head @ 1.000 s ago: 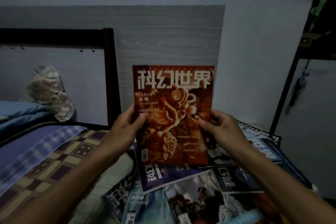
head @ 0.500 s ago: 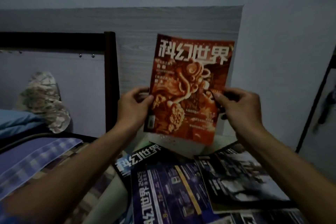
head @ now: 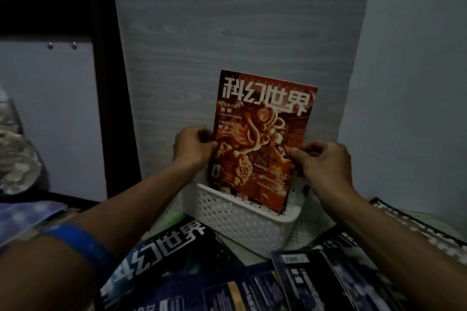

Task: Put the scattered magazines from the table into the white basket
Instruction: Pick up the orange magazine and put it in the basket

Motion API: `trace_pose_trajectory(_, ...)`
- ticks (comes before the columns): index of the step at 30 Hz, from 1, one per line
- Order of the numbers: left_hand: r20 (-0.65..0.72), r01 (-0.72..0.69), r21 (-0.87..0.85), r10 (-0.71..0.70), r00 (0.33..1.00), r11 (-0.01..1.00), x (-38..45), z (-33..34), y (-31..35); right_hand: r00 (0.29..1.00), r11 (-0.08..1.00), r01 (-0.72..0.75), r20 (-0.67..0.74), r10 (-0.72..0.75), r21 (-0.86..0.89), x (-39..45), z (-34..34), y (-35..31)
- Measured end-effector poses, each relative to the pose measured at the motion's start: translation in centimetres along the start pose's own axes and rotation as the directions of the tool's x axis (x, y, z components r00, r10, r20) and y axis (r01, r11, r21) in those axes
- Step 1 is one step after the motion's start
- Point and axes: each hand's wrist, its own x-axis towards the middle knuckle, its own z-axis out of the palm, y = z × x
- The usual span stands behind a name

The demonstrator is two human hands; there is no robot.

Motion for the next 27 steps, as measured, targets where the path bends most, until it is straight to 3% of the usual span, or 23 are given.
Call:
trace_pose_trajectory(6,0.064,0.062,0.029,-0.064,0.996,0.998,0.3,0.3,-1.2,0.995,0.994,-0.095,-0.006,0.096,0.049,0.1,0.5,0.4)
trace_pose_trajectory(9,-0.027,0.046,0.010,-0.045,0.999,0.999,-1.2,-0.7,-0.3,0.998,0.998,-0.057,0.010,0.057,0.024,-1.3,-1.4,-1.1)
trace_pose_trajectory(13,-0.063,-0.209,0.159,0.222,0.973,0.965,-7.0,-3.6,0.9,0.981,0.999,-0.033,0.193,0.033,0.000,-6.2,-5.8,-2.4)
trace_pose_trajectory(15,0.090,-0.322,0.044,0.317,0.944,0.946,-11.2,-5.4,1.6,0.947,0.997,-0.016,0.320,0.037,-0.069,-9.0,-8.4,-2.6)
trace_pose_trajectory(16,0.231,-0.321,-0.051,0.324,0.917,0.946,-13.3,-6.3,2.2,0.922,0.990,0.043,0.386,0.013,-0.136,-10.5,-9.7,-2.8)
trace_pose_trajectory(17,0.407,-0.300,-0.092,0.311,0.859,0.950,-15.2,-7.2,2.8,0.886,0.960,0.153,0.463,-0.028,-0.236,-11.9,-11.0,-3.0)
trace_pose_trajectory(19,0.690,-0.378,0.029,0.255,0.677,0.925,-18.6,-8.3,4.0,0.771,0.813,0.378,0.637,-0.013,-0.442,-14.2,-13.8,-3.2)
trace_pose_trajectory(21,0.788,-0.534,0.168,0.213,0.578,0.829,-20.8,-8.2,4.3,0.594,0.661,0.485,0.770,0.232,-0.573,-16.1,-15.9,-2.8)
trace_pose_trajectory(23,0.829,-0.575,0.230,0.152,0.538,0.785,-22.7,-8.1,4.7,0.489,0.564,0.551,0.786,0.380,-0.615,-17.6,-17.4,-2.5)
trace_pose_trajectory(25,0.862,-0.572,0.275,0.064,0.502,0.773,-24.0,-7.8,4.6,0.497,0.539,0.595,0.800,0.336,-0.596,-18.3,-18.3,-2.6)
trace_pose_trajectory(27,0.859,-0.615,0.330,0.041,0.510,0.716,-25.2,-7.6,4.6,0.536,0.448,0.676,0.808,0.245,-0.585,-19.0,-18.8,-3.0)
